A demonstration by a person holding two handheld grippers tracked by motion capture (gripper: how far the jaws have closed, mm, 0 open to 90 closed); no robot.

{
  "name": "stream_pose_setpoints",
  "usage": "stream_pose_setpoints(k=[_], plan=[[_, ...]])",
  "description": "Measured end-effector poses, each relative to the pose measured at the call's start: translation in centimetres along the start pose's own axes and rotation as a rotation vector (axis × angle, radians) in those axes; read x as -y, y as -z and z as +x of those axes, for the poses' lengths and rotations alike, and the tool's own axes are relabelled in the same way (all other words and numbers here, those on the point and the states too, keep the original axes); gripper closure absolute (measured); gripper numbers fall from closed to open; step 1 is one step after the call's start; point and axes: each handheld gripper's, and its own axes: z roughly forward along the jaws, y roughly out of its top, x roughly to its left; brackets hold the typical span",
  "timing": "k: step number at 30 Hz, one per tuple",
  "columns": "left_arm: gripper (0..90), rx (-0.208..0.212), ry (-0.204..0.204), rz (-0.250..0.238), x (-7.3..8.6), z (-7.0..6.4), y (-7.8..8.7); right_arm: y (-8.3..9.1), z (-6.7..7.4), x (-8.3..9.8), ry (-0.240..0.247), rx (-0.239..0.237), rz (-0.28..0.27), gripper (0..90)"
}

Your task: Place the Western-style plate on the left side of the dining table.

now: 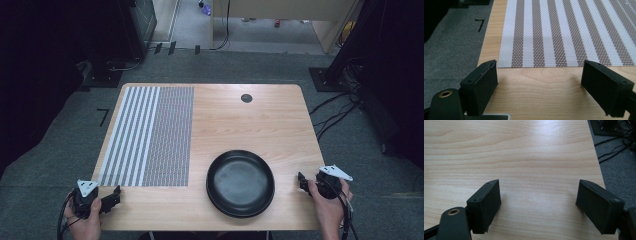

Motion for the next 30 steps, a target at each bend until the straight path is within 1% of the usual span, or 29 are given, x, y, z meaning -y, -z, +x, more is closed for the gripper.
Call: stream_pose_setpoints(k=[1,4,5,6,9,10,12,13,15,16,17,18,19,21,22,24,25,26,27,30], plan=[[11.5,0.008,-0.001,-0.006,-0.1,-0.1,0.1,0.0,0.0,0.0,0.0,0.0,0.0,18.6],[10.2,0.004,-0.01,-0.012,-0.3,-0.4,0.3,0.0,0.0,0.0,0.003,-0.001,0.001,17.6],[10.1,0.001,-0.019,-0.019,-0.4,-0.7,0.4,-0.1,0.0,0.0,0.005,-0.001,0.003,16.6],[10.0,0.001,-0.019,-0.019,-0.4,-0.7,0.4,-0.1,0.0,0.0,0.005,-0.001,0.003,16.5],[9.7,0.011,-0.009,-0.044,-0.8,-1.0,0.8,-0.1,0.0,0.0,0.005,-0.002,0.004,16.4],[9.6,0.011,-0.009,-0.044,-0.8,-1.0,0.8,-0.1,0.0,0.0,0.005,-0.002,0.004,16.4],[9.7,0.021,0.0,-0.055,-1.2,-1.9,0.9,-0.1,0.0,0.0,0.005,-0.002,0.004,16.0],[9.7,0.028,-0.008,-0.06,-1.4,-2.4,0.8,-0.1,0.0,0.0,0.005,-0.002,0.005,15.6],[9.2,0.046,-0.038,-0.065,-1.7,-3.6,0.9,-0.1,0.0,0.0,0.007,-0.003,0.005,15.3],[9.1,0.046,-0.038,-0.065,-1.7,-3.6,0.9,-0.1,0.1,0.0,0.007,-0.003,0.006,15.2],[8.9,0.058,-0.066,-0.07,-2.1,-4.5,0.8,-0.1,0.1,0.0,0.006,-0.001,0.006,15.2],[8.9,0.058,-0.066,-0.07,-2.1,-4.5,0.8,-0.1,0.1,0.0,0.006,-0.001,0.006,15.2],[8.9,0.073,-0.071,-0.075,-2.5,-5.2,0.8,-0.1,0.1,0.0,0.002,0.003,0.006,15.1],[8.9,0.108,-0.051,-0.077,-2.9,-5.7,0.9,-0.1,0.1,0.0,0.001,0.003,0.006,15.0],[8.9,0.113,-0.05,-0.081,-3.1,-5.9,0.9,-0.1,0.1,0.0,0.001,0.003,0.006,15.0],[8.9,0.111,-0.055,-0.088,-3.6,-6.4,0.9,-0.1,0.1,0.0,0.0,0.004,0.006,14.9],[8.9,0.102,-0.061,-0.09,-3.8,-6.7,1.0,-0.1,0.1,0.0,-0.001,0.005,0.006,14.9],[8.9,0.102,-0.061,-0.09,-3.8,-6.7,1.0,-0.1,0.2,0.0,-0.003,0.007,0.006,14.7],[8.9,0.084,-0.072,-0.104,-4.3,-7.5,1.1,-0.1,0.2,0.0,-0.005,0.009,0.006,14.6],[8.9,0.102,-0.083,-0.117,-5.3,-8.6,1.1,-0.1,0.2,0.0,-0.007,0.011,0.007,14.6]])
